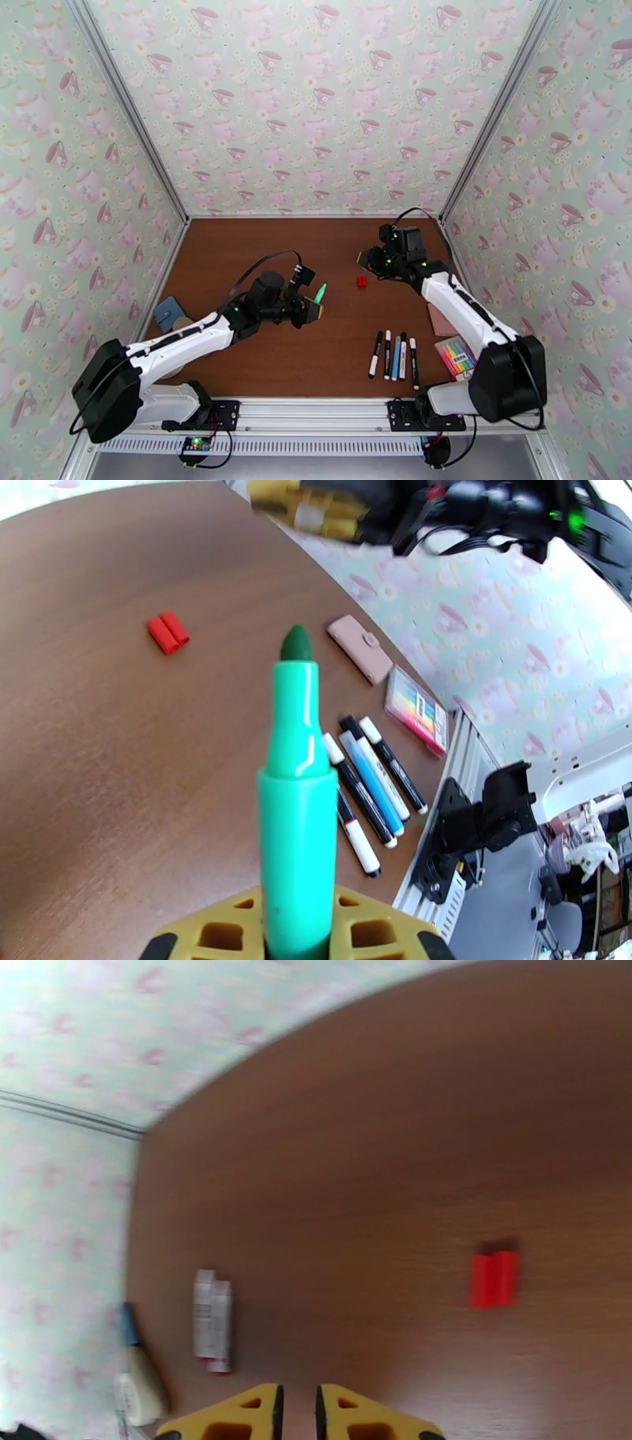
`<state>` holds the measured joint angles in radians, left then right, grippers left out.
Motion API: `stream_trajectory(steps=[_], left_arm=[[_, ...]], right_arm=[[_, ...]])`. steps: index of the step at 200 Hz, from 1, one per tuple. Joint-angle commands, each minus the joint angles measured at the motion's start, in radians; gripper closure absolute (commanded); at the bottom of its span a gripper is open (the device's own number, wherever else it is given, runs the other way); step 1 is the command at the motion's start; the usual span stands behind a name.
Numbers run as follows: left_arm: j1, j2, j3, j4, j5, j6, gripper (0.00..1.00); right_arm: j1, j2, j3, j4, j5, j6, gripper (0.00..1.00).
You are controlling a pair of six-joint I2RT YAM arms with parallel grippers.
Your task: Open the pen caps
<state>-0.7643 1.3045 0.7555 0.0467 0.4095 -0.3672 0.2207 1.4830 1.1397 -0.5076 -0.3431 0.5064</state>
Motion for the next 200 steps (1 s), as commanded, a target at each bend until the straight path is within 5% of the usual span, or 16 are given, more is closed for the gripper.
stream_trajectory(steps=[1,41,200], left_arm=[[0.006,-0.011,-0.011,0.039,-0.029,-0.017,1.00],[0.009,-0.031,-0.004,0.009,-0.046,0.000,1.00],[0.011,-0.008,-0.002,-0.008,-0.052,-0.001,1.00]], right_arm=[[-0.022,0.083,0.075,-0.184,0.112,-0.143,0.96],[-0.033,0.237,0.166,-0.213,0.192,-0.209,0.94],[-0.080,0.543,0.313,-0.207,0.090,-0.273,0.85]])
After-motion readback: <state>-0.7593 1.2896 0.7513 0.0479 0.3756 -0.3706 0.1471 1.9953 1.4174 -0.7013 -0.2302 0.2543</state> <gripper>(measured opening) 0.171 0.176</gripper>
